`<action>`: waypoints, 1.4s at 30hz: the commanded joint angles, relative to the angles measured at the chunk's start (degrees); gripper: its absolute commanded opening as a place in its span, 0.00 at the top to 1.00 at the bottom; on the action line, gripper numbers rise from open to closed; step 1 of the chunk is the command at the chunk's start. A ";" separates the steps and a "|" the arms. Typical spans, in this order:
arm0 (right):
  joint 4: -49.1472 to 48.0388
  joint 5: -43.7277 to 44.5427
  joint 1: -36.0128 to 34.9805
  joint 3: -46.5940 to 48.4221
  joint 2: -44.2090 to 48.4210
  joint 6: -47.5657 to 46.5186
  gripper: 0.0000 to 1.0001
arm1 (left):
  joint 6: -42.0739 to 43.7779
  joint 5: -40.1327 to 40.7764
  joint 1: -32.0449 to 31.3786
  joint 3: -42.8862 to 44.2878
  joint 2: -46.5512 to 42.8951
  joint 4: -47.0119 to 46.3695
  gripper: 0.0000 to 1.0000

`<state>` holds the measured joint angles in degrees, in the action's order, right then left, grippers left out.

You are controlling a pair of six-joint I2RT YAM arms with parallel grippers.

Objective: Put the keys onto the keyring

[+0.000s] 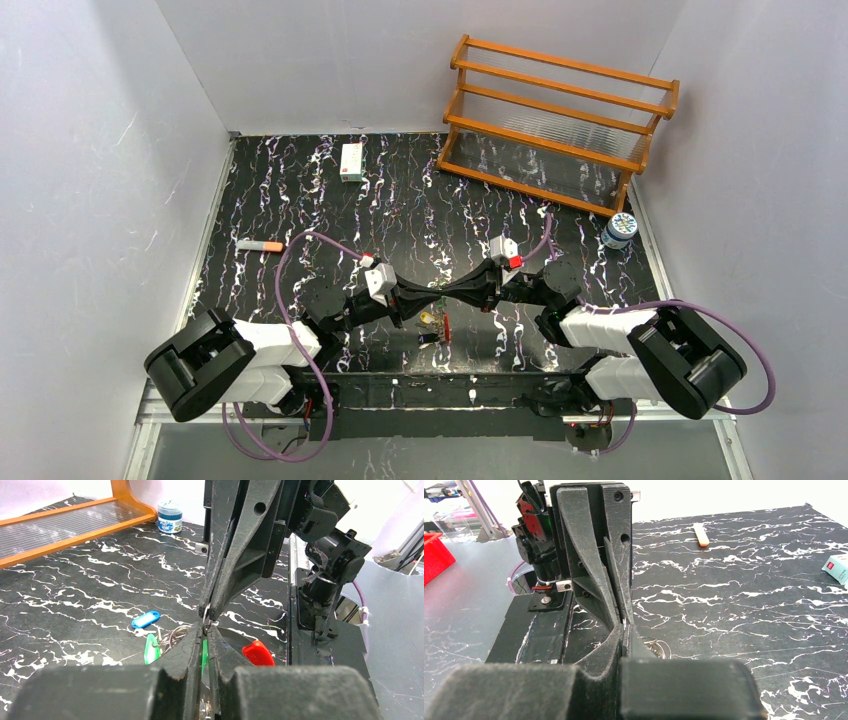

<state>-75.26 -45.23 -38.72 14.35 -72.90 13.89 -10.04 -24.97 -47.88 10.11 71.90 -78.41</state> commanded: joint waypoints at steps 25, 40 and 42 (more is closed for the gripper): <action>-2.24 4.12 0.04 -0.75 3.55 -0.76 0.38 | 5.39 1.70 -0.21 -2.85 -3.03 -2.41 1.00; 17.68 13.33 0.30 1.16 15.67 -9.40 0.01 | 37.51 -2.51 -0.37 -3.01 -21.56 24.07 1.00; 18.23 13.51 0.26 1.36 15.45 -8.96 0.01 | 41.89 -2.95 -0.53 -1.61 -23.47 30.69 1.00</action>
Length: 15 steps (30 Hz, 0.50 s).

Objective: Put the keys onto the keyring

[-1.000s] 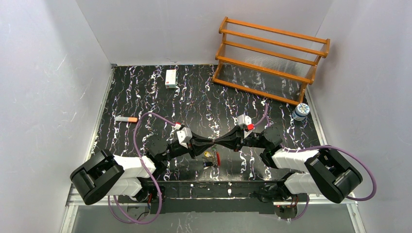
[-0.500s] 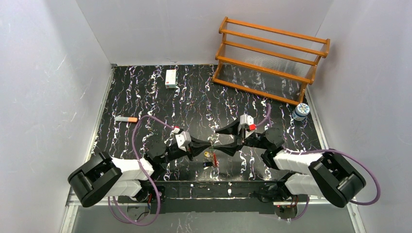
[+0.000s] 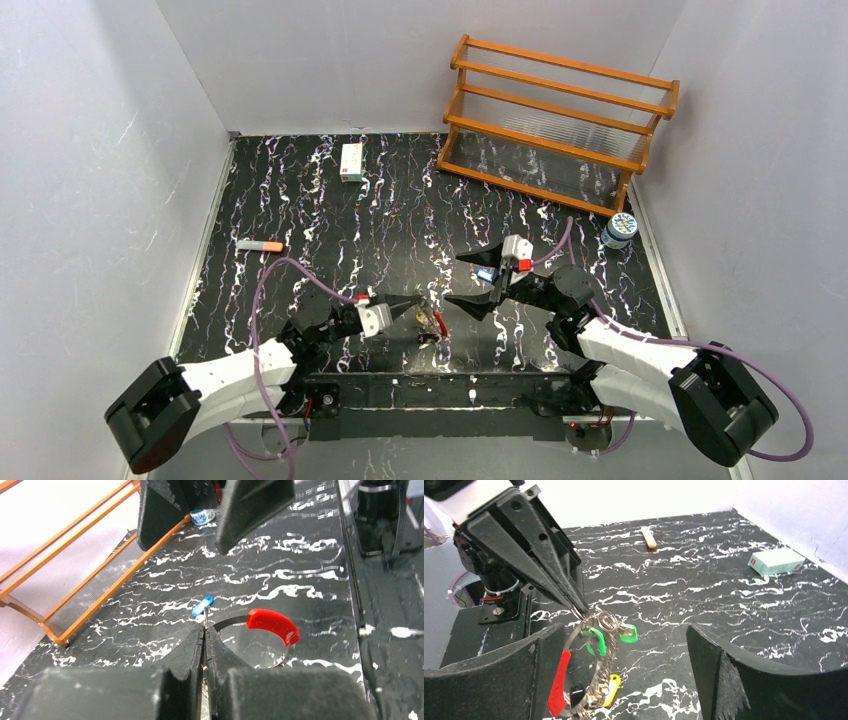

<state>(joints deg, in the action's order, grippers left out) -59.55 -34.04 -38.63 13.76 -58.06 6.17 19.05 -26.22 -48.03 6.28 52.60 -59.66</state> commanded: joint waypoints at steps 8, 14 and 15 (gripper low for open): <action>3.48 4.57 0.27 3.04 -1.07 1.70 0.01 | 12.91 2.04 -0.50 7.27 -5.57 25.72 1.00; 12.05 10.98 1.12 7.36 -2.17 8.11 0.01 | -0.26 7.22 -0.49 15.74 2.02 34.77 1.00; 13.89 11.09 1.48 8.44 -2.67 8.82 0.01 | -2.72 7.71 -0.55 16.67 3.69 35.65 1.00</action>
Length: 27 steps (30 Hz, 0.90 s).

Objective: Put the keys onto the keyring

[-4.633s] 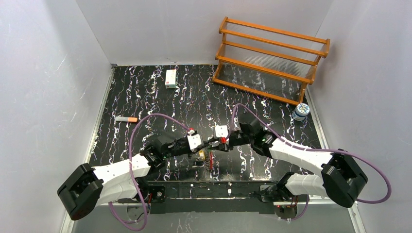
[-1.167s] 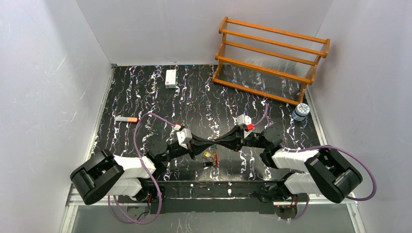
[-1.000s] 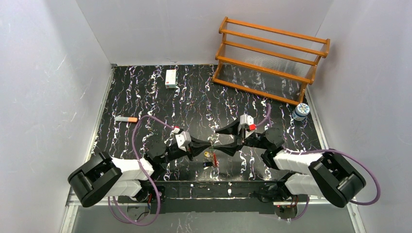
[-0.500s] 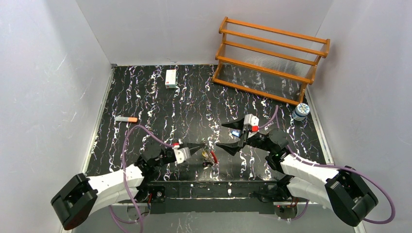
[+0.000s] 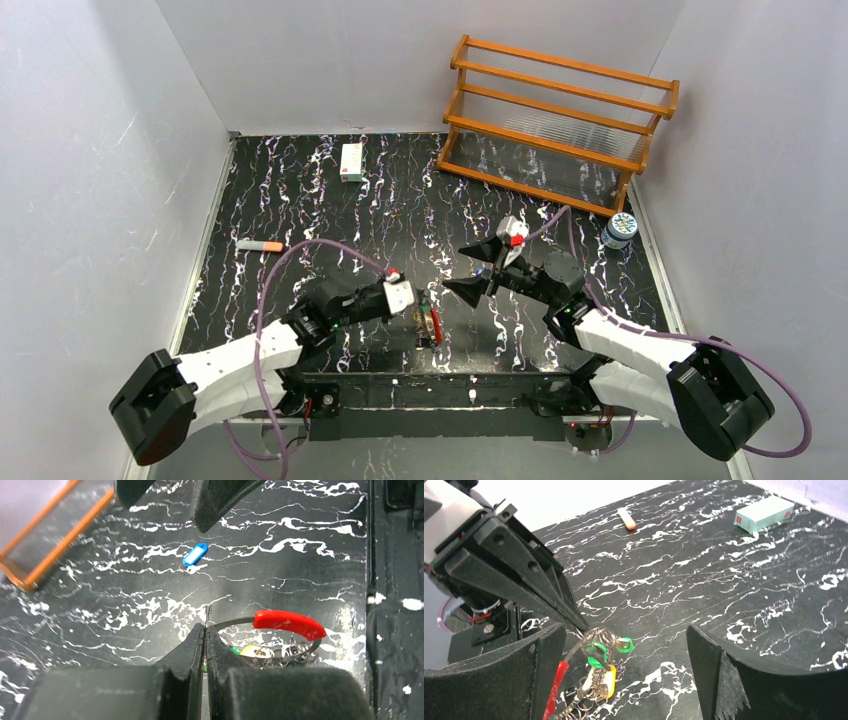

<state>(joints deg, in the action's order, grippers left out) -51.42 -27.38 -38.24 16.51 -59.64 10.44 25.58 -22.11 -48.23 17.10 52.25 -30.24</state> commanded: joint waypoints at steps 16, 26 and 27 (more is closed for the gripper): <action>24.88 10.50 12.10 12.26 -6.88 20.46 0.01 | -37.58 16.32 -0.22 14.58 19.57 10.33 1.00; 42.14 10.45 12.48 21.90 -16.74 15.68 0.23 | -43.45 28.51 -0.28 10.93 12.51 7.31 1.00; 43.77 11.05 12.49 22.95 -17.61 15.23 0.25 | -43.29 29.21 -0.21 10.29 11.47 6.82 1.00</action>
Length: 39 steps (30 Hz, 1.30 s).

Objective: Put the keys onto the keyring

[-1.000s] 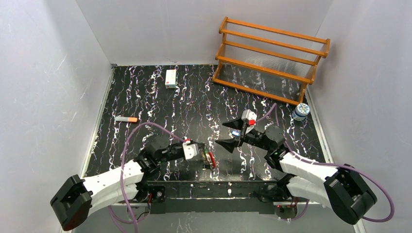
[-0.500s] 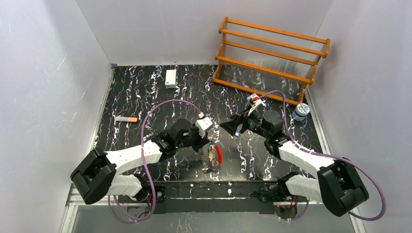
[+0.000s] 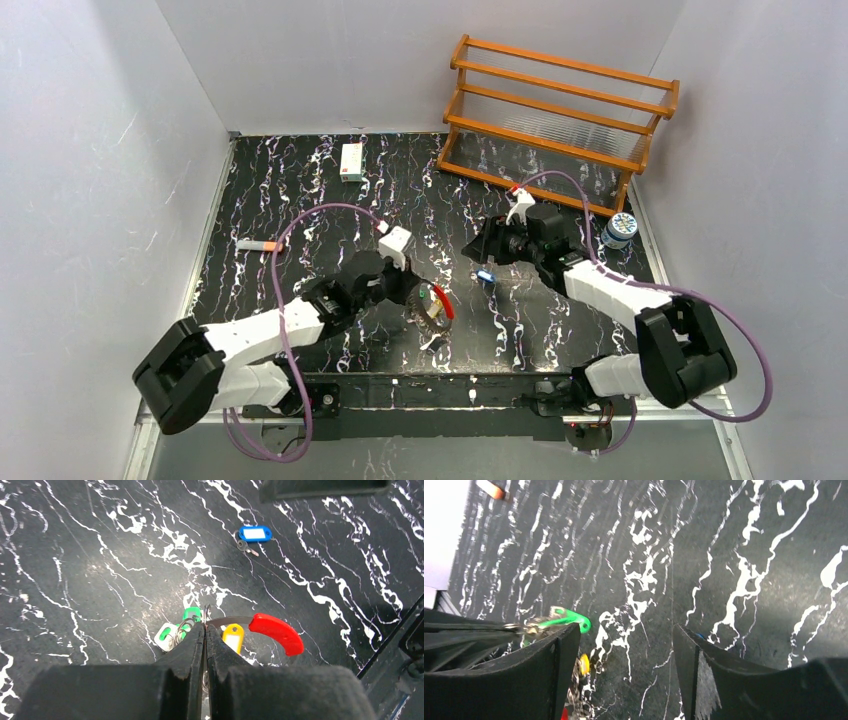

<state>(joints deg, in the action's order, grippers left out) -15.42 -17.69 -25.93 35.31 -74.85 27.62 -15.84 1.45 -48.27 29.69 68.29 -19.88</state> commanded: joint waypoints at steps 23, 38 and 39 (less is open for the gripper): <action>31.36 37.79 -17.36 22.87 -20.02 -9.82 0.43 | -1.48 6.81 -0.16 -8.16 -9.87 -11.42 1.00; 34.36 41.54 -20.01 25.44 -24.50 -9.95 0.62 | -1.40 6.98 -0.16 -8.38 -10.02 -11.97 1.00; 34.46 41.13 -20.04 25.69 -24.67 -9.95 0.65 | -1.39 6.98 -0.16 -8.36 -10.02 -11.94 1.00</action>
<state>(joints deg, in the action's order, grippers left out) 18.17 22.37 -45.67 58.11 -98.48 17.72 -17.17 7.11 -48.27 21.45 58.78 -29.95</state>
